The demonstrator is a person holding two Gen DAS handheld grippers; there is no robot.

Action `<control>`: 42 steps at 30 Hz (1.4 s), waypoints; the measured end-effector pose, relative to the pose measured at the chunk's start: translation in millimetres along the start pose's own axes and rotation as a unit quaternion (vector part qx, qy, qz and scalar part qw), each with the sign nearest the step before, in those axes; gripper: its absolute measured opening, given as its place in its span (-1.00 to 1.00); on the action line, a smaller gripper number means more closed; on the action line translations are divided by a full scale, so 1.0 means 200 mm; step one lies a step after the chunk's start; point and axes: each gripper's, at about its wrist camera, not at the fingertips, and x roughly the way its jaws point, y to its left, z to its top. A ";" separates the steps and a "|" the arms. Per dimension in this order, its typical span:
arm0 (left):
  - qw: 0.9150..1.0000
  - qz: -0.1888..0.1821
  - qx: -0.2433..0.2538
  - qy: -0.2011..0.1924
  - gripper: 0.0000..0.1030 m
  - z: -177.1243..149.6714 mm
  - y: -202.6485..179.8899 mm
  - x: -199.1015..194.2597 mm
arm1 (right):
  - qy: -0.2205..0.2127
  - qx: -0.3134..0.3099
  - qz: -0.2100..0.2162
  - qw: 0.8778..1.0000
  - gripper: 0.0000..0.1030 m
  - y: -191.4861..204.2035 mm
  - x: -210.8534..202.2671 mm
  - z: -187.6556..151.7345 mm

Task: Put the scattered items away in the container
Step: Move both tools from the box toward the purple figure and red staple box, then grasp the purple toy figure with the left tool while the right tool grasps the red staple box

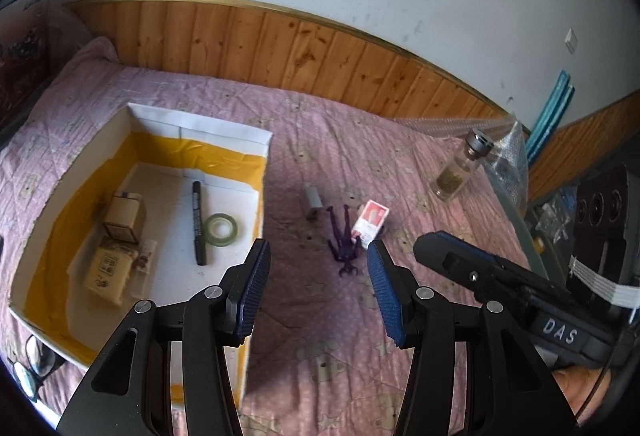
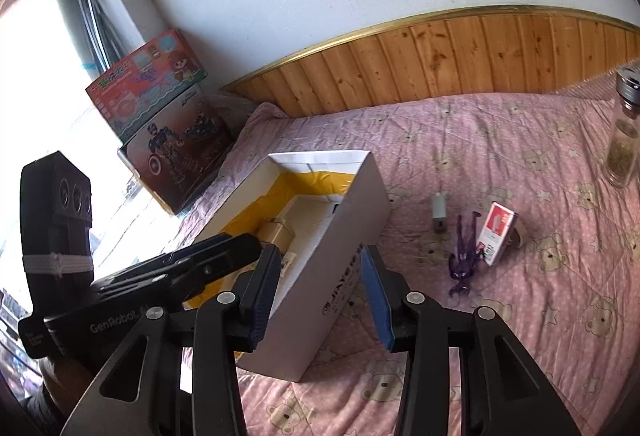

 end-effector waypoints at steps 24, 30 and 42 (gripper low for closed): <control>0.992 0.016 0.041 0.117 0.03 -0.13 -0.22 0.88 | 0.082 0.077 -0.112 0.987 0.04 -0.80 0.45 0.08; 0.992 0.017 0.040 0.116 0.03 -0.12 -0.22 1.06 | 0.084 -0.004 -0.122 0.989 -0.04 -0.79 0.61 0.13; 0.993 0.025 0.033 0.113 -0.02 -0.13 -0.20 1.24 | 0.097 0.024 -0.069 0.993 -0.39 -0.91 0.73 0.10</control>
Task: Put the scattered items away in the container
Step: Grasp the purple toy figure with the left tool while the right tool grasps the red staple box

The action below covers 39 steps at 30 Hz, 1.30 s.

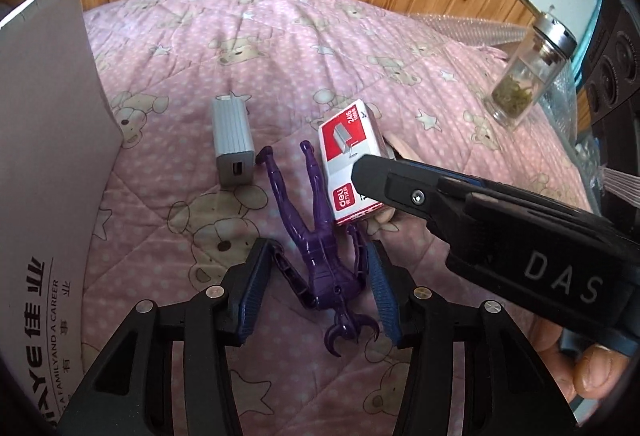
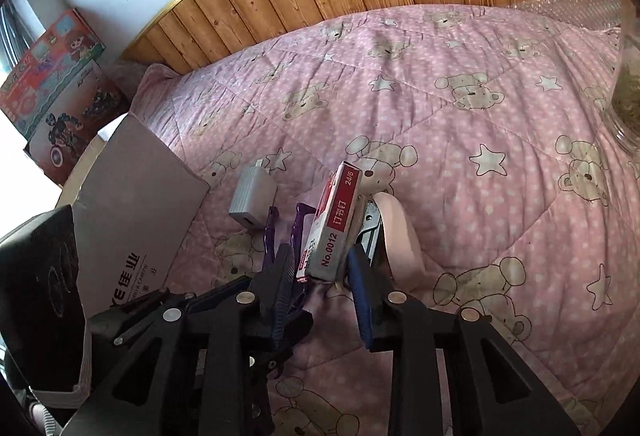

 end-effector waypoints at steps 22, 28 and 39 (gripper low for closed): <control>0.999 0.016 -0.029 0.015 -0.04 -0.05 0.05 -0.09 | 0.025 -0.062 -0.044 0.997 -0.37 0.09 0.08 0.07; 0.999 0.012 -0.044 0.014 -0.04 -0.05 0.10 -0.10 | -0.014 -0.110 -0.048 0.993 -0.22 0.18 0.04 0.09; 0.999 -0.010 -0.050 0.008 -0.04 -0.04 0.12 -0.14 | 0.023 -0.073 -0.047 0.996 -0.70 0.09 0.14 0.06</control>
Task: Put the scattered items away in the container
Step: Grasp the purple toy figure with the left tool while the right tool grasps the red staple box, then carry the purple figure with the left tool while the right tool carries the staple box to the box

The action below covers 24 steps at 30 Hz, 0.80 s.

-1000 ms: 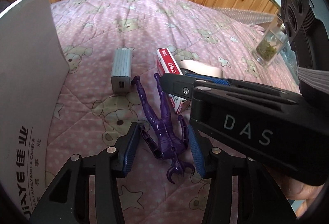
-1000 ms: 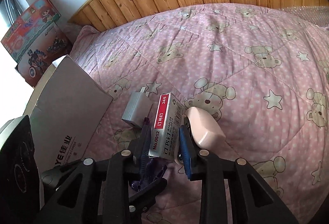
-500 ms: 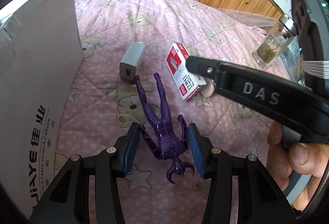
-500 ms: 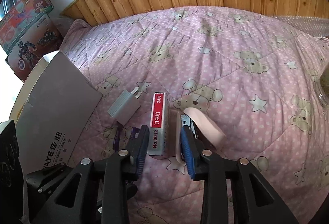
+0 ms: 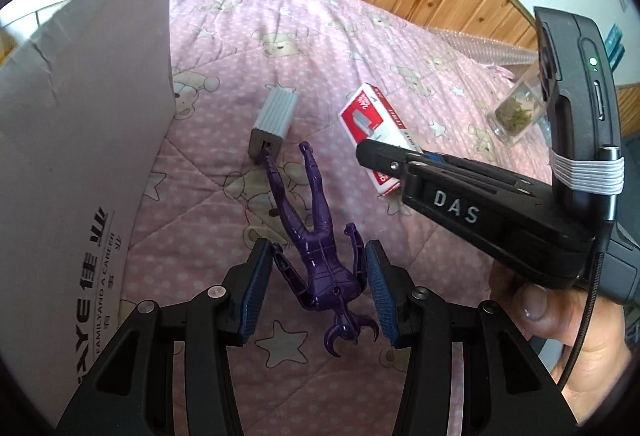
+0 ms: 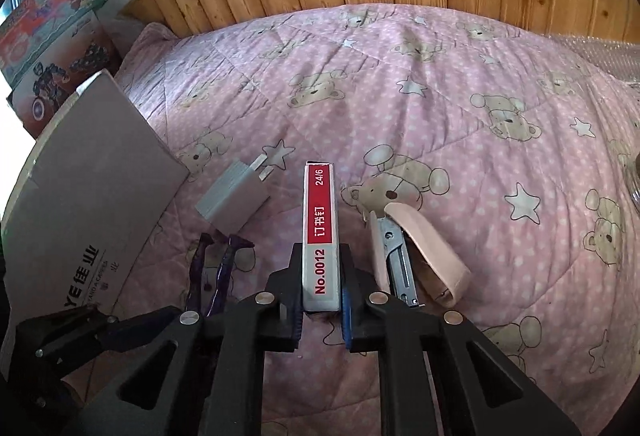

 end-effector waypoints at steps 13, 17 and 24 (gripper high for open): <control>0.998 -0.047 -0.015 -0.030 -0.04 0.01 -0.05 -0.29 | -0.054 0.015 0.010 0.998 -0.70 0.16 -0.45 0.03; 0.997 -0.065 -0.025 -0.038 -0.04 0.01 -0.04 -0.41 | -0.069 0.016 0.012 0.997 -0.70 0.20 -0.55 0.03; 0.994 -0.080 -0.017 -0.071 -0.04 -0.03 -0.03 -0.62 | -0.096 0.005 0.030 0.995 -0.70 0.35 -0.72 0.03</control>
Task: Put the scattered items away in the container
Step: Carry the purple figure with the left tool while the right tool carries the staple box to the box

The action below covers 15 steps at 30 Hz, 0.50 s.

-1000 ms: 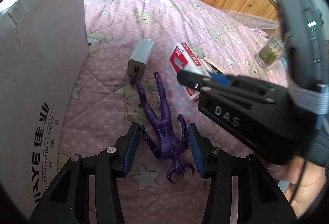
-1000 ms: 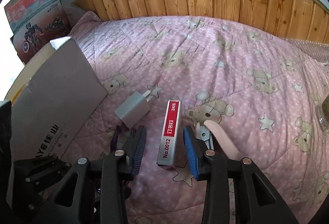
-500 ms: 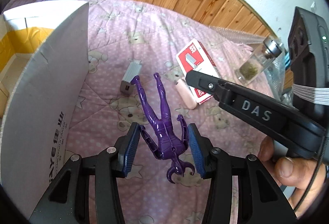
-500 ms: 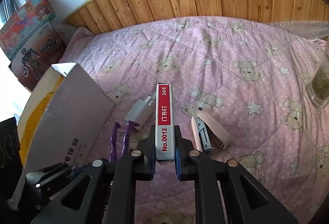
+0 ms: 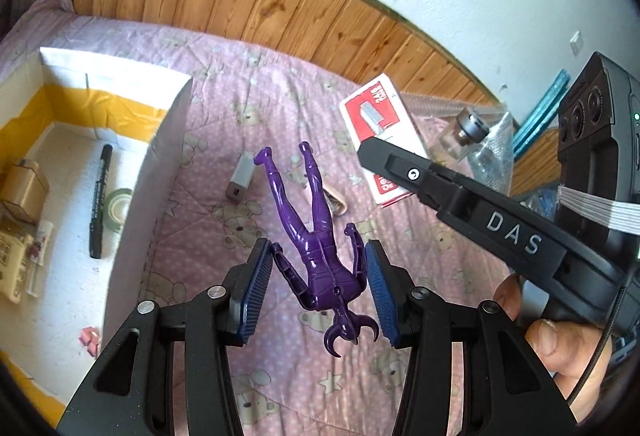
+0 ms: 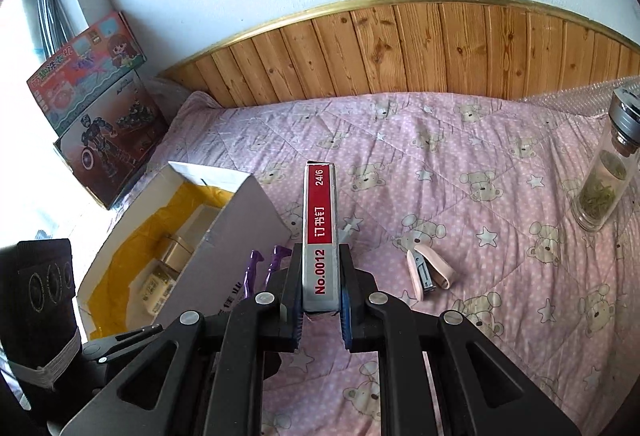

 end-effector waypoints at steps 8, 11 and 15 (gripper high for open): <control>0.999 0.001 0.001 -0.037 -0.04 -0.02 0.02 -0.20 | -0.035 -0.010 0.008 0.999 -0.70 0.16 -0.12 0.02; 0.999 -0.001 -0.005 -0.054 -0.04 -0.01 0.04 -0.30 | -0.044 -0.016 0.014 0.999 -0.70 0.23 -0.16 0.02; 0.997 -0.002 -0.012 -0.070 -0.04 -0.01 0.08 -0.41 | -0.055 -0.029 0.021 0.998 -0.70 0.34 -0.21 0.02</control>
